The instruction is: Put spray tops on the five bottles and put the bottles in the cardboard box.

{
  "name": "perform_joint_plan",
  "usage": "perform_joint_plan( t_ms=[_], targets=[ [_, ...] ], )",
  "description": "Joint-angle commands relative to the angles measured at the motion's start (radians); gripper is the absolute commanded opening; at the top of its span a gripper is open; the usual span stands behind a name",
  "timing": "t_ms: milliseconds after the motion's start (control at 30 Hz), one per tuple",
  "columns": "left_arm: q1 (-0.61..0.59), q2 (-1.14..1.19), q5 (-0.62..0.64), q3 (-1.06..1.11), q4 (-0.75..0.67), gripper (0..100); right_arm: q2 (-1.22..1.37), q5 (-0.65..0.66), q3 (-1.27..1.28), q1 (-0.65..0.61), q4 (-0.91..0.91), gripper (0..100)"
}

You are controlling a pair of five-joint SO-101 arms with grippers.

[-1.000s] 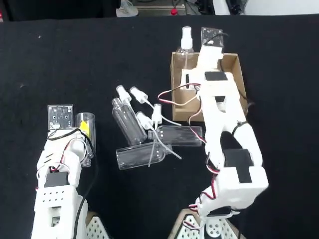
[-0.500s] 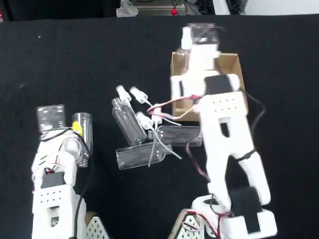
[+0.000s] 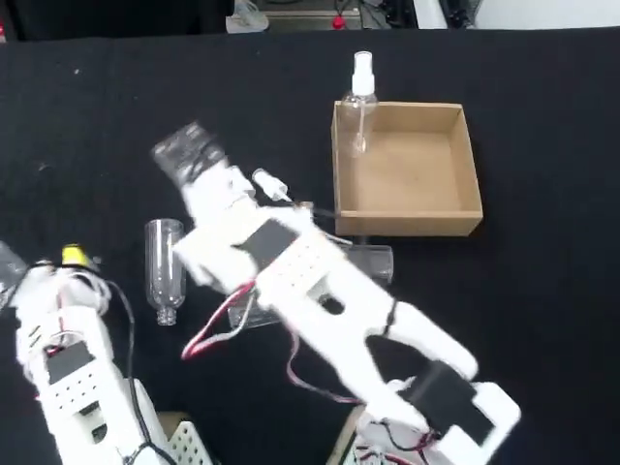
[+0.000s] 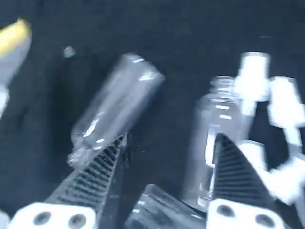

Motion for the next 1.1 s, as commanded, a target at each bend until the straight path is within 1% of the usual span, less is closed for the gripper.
perform_joint_plan(
  t_ms=[0, 100, 200, 267, 300, 433, 533, 767, 800, 867, 933, 1000, 1033, 1067],
  targets=[
    [-0.088, -0.011, 0.114, -0.085, -0.018, 15, 0.025, -0.098, 0.012, -0.100, -0.074, 31.8],
    [-0.114, -0.011, 0.153, -0.081, -0.051, 15, 0.077, -0.259, 0.018, -0.140, -0.127, 37.5],
    [-0.140, -0.009, 0.157, -0.077, -0.075, 15, 0.153, -0.443, 0.018, -0.140, -0.195, 42.3],
    [-0.157, -0.009, 0.157, -0.081, -0.078, 15, 0.203, -0.532, 0.013, -0.124, -0.233, 43.7],
    [-0.160, -0.009, 0.157, -0.081, -0.080, 15, 0.222, -0.555, 0.012, -0.123, -0.249, 43.8],
    [-0.143, -0.009, 0.157, -0.081, -0.080, 15, 0.286, -0.549, -0.005, -0.149, -0.298, 43.8],
    [-0.127, -0.009, 0.153, -0.081, -0.080, 15, 0.329, -0.549, -0.038, -0.178, -0.290, 43.8],
    [-0.125, -0.009, 0.152, -0.081, -0.080, 15, 0.394, -0.549, -0.056, -0.178, -0.296, 43.3],
    [-0.125, -0.009, 0.152, -0.081, -0.080, 15, 0.395, -0.548, -0.056, -0.176, -0.293, 41.7],
    [-0.125, -0.009, 0.152, -0.081, -0.080, 15, 0.394, -0.548, -0.056, -0.169, -0.288, 34.2],
    [-0.125, -0.009, 0.152, -0.079, -0.080, 15, 0.394, -0.543, -0.056, -0.150, -0.287, 20.1],
    [-0.125, -0.009, 0.152, -0.079, -0.080, 15, 0.394, -0.494, -0.056, -0.124, -0.282, 2.7],
    [-0.125, -0.009, 0.152, -0.079, -0.080, 15, 0.390, -0.459, -0.058, -0.115, -0.281, 0.8],
    [-0.125, -0.009, 0.152, -0.079, -0.080, 15, 0.383, -0.422, -0.054, -0.112, -0.278, 5.1]
  ],
)
